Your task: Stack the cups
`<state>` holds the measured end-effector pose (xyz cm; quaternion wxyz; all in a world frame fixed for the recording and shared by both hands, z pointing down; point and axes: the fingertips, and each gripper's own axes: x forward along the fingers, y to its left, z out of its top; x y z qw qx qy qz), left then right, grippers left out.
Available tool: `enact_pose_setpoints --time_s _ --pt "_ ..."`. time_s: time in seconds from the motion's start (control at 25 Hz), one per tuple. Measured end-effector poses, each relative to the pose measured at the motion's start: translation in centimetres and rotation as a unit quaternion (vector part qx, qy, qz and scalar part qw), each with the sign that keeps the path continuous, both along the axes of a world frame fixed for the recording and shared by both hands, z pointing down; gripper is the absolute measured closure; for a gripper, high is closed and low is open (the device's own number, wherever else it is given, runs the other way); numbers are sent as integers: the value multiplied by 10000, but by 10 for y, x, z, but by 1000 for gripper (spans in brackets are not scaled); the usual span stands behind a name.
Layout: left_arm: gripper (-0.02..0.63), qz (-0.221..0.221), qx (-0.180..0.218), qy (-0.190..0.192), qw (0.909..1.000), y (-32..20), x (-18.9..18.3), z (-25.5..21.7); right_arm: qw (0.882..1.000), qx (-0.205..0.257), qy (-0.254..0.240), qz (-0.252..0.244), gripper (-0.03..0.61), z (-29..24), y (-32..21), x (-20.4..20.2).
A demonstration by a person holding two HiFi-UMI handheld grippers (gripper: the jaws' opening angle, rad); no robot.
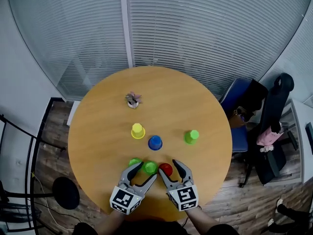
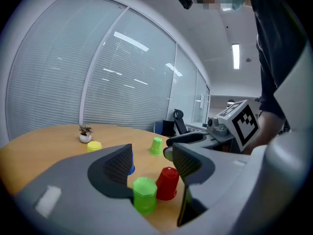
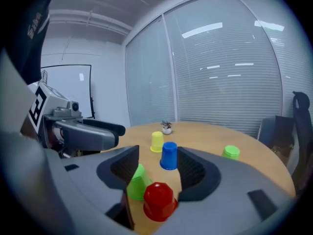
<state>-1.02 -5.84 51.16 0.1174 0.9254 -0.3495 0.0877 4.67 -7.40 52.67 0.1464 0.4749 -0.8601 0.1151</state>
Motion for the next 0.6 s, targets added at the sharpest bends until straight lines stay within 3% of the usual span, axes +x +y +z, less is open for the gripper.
enact_pose_setpoints --time_s 0.28,0.6 --pt "367 201 48 -70 9998 -40 -27 -7 9996 176 161 175 356 -18 -36 -17" --pt "367 643 -18 -150 9978 -86 -29 2 9986 -32 500 169 356 -8 -78 -30"
